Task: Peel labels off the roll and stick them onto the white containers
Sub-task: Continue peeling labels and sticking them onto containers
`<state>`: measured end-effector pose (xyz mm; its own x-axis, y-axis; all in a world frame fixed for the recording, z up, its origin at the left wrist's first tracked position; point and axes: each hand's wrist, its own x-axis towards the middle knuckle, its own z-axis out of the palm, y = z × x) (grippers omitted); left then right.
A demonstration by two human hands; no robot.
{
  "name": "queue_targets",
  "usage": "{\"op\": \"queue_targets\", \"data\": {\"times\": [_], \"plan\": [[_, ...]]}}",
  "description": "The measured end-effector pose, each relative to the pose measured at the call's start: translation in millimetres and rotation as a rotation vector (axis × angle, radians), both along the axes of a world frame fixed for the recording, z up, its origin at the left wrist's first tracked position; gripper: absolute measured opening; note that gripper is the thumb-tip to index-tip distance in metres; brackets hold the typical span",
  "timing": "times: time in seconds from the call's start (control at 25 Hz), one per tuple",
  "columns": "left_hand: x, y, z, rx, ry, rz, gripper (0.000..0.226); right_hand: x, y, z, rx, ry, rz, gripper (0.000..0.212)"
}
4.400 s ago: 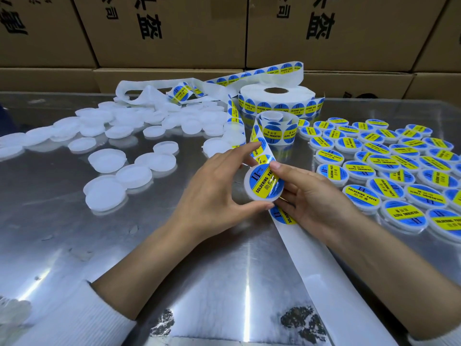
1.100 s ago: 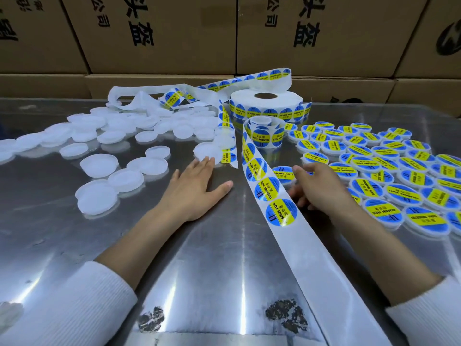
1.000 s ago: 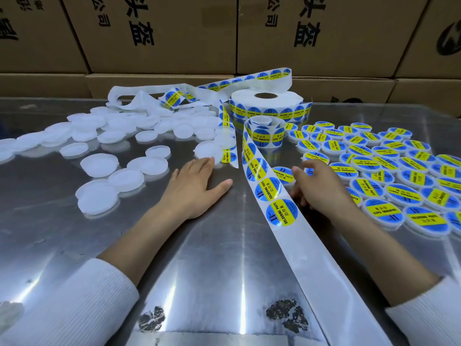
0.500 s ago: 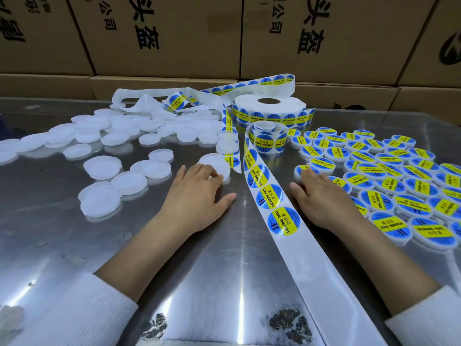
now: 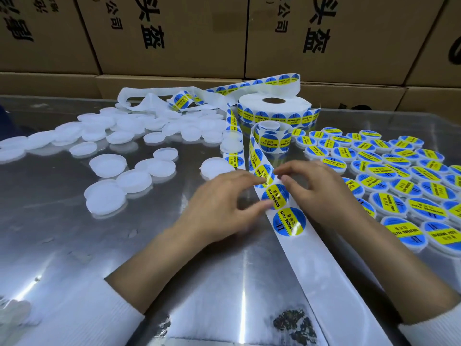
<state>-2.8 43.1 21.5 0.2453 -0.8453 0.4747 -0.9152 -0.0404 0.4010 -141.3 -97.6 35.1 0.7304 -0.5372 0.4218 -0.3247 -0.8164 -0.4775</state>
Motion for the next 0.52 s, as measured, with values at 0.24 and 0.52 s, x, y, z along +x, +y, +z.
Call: {"op": "queue_targets", "data": {"times": [0.24,0.52], "plan": [[-19,-16,-20,0.252,0.079,-0.091,0.097,6,6,-5,0.073,0.196,-0.029,0.030],[-7,-14,-16,0.203,0.137,-0.033,0.068,9,4,-9,0.430,-0.025,0.148,0.020]]}}
